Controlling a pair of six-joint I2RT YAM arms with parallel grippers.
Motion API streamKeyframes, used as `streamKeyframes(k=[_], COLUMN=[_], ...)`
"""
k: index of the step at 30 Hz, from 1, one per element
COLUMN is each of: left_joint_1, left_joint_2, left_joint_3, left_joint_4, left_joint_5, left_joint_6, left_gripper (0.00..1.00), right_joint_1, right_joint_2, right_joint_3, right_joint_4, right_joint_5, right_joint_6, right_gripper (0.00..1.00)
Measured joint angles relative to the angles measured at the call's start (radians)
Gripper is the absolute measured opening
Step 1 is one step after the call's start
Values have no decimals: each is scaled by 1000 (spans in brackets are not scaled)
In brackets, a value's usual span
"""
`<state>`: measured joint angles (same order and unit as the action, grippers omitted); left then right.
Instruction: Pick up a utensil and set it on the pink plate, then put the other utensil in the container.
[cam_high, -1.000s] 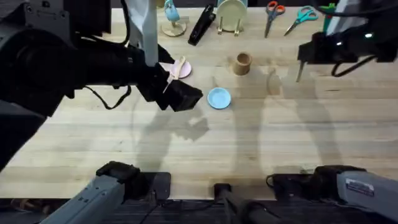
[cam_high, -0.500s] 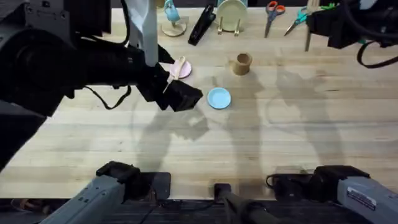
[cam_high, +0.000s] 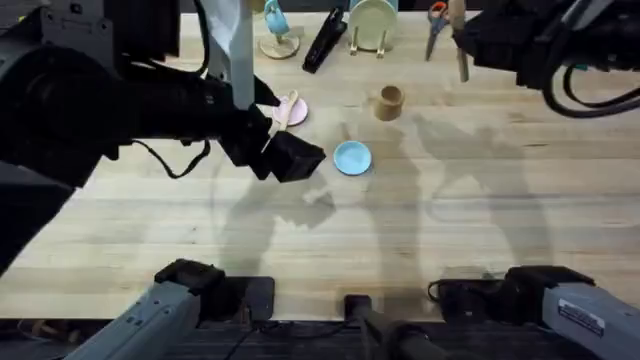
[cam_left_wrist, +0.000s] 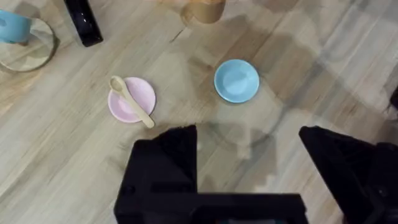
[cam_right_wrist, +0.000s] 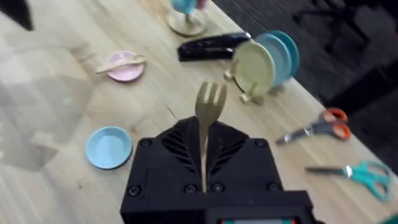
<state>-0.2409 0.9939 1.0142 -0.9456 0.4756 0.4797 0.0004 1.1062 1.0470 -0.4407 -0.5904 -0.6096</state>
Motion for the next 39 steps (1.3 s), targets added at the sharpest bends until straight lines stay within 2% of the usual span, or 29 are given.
streamKeyframes(k=[5,14,22,31,39], left_joint_1=[0,0,0,0,0], left_joint_2=[0,0,0,0,0], left_joint_3=[0,0,0,0,0], left_joint_4=[-7,-9,-9,-17,-16], left_joint_5=[0,0,0,0,0], left_joint_6=[0,4,8,8,8], left_gripper=[994,994,994,994,994], right_joint_1=[-27,-136,-148,-148,-148], right_joint_2=[43,203,387,590,665], right_joint_3=[0,0,0,0,0], right_joint_4=[37,67,193,353,390], right_joint_5=[-127,-422,-641,-832,-914], right_joint_6=[-56,-146,-236,-267,-325], right_gripper=[31,32,32,32,32])
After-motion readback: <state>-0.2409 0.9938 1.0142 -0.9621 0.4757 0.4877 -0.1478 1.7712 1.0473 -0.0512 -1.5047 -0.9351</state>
